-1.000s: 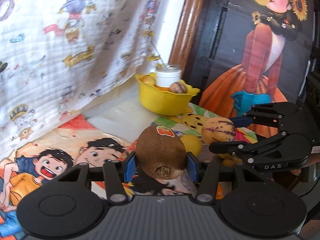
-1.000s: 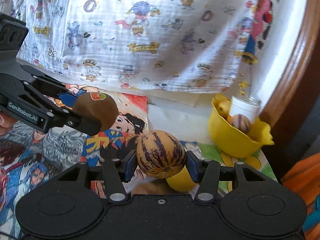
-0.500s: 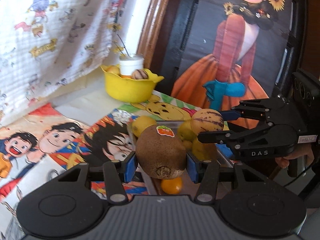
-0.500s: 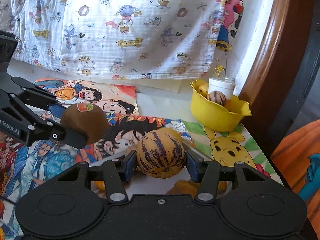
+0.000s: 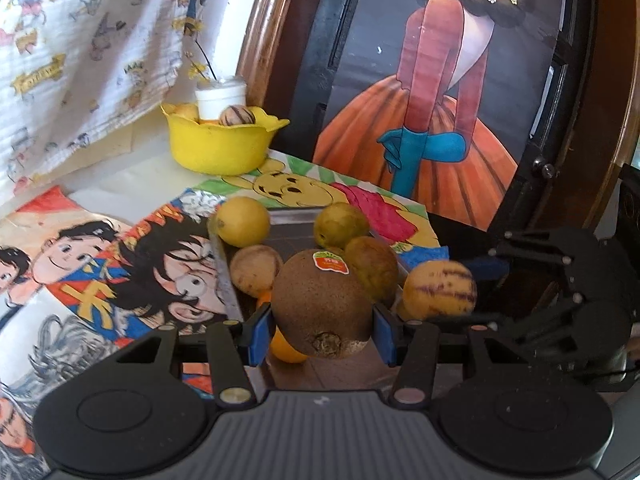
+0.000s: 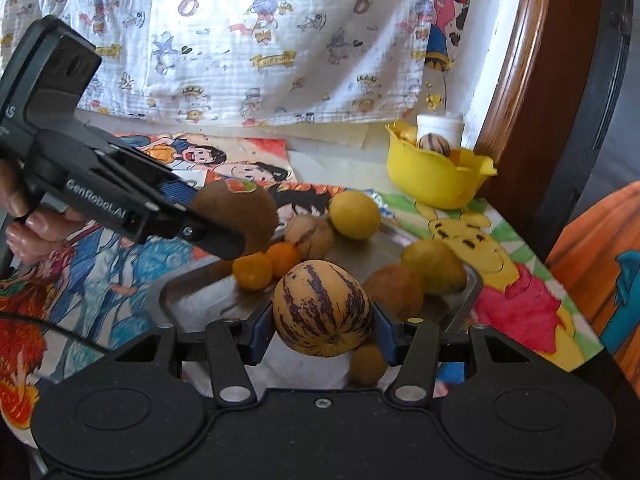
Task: Organize fruits
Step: 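Carry the kiwi to the tray with the left gripper while the right gripper carries the pepino, then lower the kiwi onto the tray with the left gripper while the right gripper lowers the pepino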
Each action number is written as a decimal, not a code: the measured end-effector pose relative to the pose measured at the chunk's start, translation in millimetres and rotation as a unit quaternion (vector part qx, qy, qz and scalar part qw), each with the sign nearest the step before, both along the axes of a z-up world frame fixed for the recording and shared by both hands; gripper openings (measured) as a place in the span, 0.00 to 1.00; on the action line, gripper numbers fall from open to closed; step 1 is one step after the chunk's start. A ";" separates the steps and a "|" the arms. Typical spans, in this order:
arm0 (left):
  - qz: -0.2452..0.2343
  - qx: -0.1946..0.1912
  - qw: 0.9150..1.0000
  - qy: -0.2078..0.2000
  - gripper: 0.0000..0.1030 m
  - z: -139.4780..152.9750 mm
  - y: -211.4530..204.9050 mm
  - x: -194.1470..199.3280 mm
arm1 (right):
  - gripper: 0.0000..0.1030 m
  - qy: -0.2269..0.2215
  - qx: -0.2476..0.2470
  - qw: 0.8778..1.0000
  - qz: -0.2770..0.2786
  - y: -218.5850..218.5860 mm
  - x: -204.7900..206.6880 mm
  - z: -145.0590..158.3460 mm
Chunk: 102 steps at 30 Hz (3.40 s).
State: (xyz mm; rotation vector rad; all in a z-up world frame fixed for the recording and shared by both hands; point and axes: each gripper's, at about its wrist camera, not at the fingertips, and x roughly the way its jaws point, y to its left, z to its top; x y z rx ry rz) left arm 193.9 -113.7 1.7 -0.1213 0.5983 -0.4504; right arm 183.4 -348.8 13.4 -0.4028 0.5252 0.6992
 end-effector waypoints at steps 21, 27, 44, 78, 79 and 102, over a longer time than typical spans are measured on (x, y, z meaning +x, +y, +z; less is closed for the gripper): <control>-0.012 0.012 0.999 0.038 0.54 -20.1 -20.7 1.9 | 0.52 0.010 0.028 0.998 -0.057 -20.4 -21.6 -24.0; -0.009 0.013 0.999 0.039 0.54 -20.8 -21.5 3.1 | 0.52 0.006 0.037 0.996 -0.077 -19.2 -18.8 -24.8; -0.008 0.009 0.999 0.038 0.54 -22.0 -21.1 5.7 | 0.52 0.006 0.031 0.994 -0.108 -11.8 -12.9 -36.0; -0.029 0.041 0.998 0.028 0.55 -27.2 -28.0 -4.9 | 0.53 0.016 0.033 0.994 -0.105 -12.8 -12.6 -39.2; -0.029 0.042 0.998 0.028 0.55 -27.7 -28.2 -5.4 | 0.53 0.016 0.034 0.994 -0.106 -12.7 -12.5 -39.3; -0.020 0.030 0.998 0.049 0.56 -32.9 -27.6 -7.2 | 0.55 0.009 0.055 0.992 -0.116 -17.2 -20.8 -39.8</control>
